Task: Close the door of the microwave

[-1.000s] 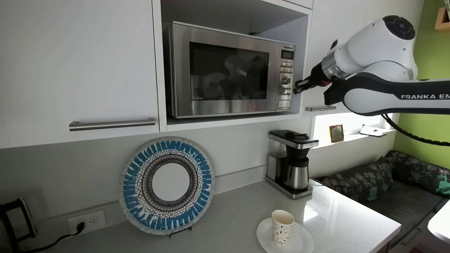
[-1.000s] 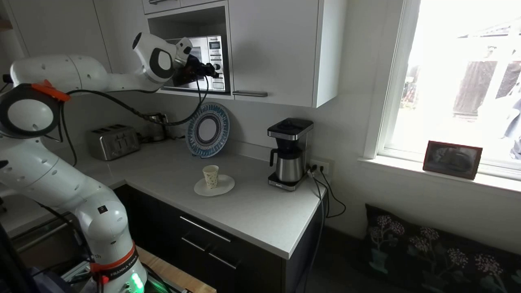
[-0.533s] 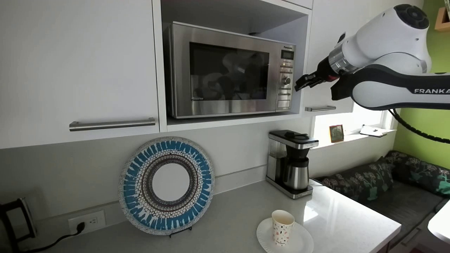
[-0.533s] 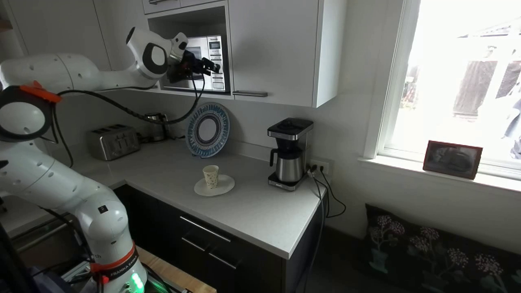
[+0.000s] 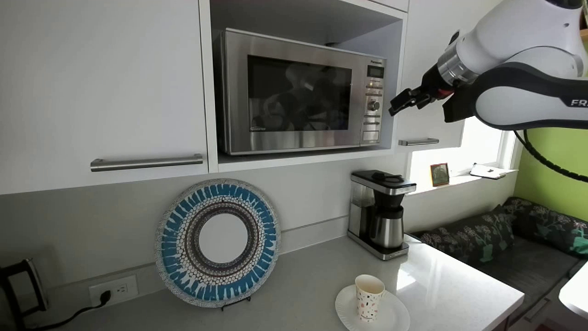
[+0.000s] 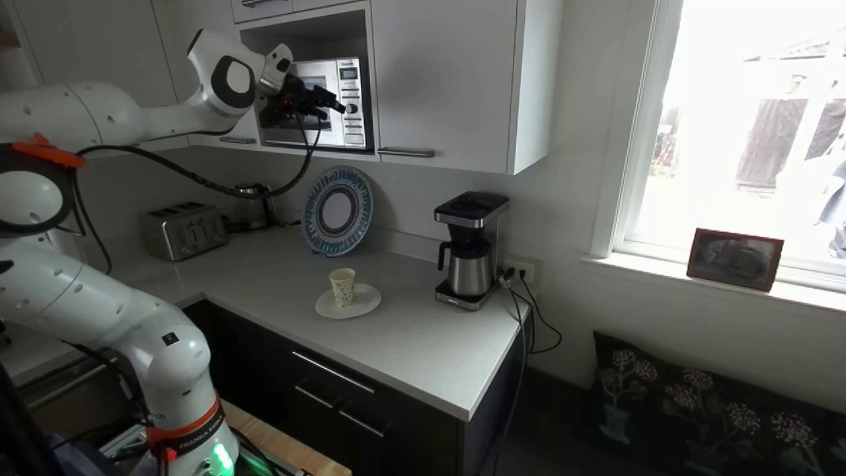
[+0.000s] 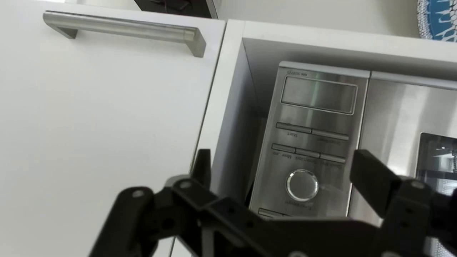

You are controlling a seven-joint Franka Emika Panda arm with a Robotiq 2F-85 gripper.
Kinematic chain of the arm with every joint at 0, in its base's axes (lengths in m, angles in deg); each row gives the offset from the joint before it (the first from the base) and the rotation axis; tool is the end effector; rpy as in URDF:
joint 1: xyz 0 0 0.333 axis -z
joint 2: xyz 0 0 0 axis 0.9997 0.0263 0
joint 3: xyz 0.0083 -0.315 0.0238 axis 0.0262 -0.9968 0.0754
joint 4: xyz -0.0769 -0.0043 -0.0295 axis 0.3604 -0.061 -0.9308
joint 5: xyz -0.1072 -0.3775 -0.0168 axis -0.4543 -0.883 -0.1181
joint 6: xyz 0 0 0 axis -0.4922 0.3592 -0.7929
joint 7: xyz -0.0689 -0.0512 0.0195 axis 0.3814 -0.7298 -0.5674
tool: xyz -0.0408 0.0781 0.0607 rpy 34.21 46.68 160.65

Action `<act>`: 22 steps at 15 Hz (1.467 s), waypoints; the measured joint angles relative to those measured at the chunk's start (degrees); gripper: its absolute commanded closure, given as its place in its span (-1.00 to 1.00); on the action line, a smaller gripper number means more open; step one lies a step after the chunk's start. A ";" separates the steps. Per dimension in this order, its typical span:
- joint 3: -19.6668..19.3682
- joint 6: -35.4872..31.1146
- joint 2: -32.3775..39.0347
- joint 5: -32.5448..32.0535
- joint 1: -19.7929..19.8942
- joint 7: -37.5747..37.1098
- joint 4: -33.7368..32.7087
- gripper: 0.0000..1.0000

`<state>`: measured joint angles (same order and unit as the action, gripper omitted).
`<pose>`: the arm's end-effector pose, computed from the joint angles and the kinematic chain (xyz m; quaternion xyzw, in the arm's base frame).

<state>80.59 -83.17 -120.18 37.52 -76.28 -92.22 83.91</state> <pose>0.3963 0.0363 0.8041 0.8467 -0.0374 0.5066 0.1583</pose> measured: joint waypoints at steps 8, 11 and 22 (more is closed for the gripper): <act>0.78 9.91 -3.26 -0.01 -0.71 -2.51 -1.62 -1.00; 1.59 11.12 -4.36 -0.01 -0.85 -5.15 -1.61 -1.00; 5.94 16.81 -7.01 -0.35 -0.96 -11.52 -1.51 -1.00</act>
<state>86.52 -66.36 -127.18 37.17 -77.24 -103.74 82.40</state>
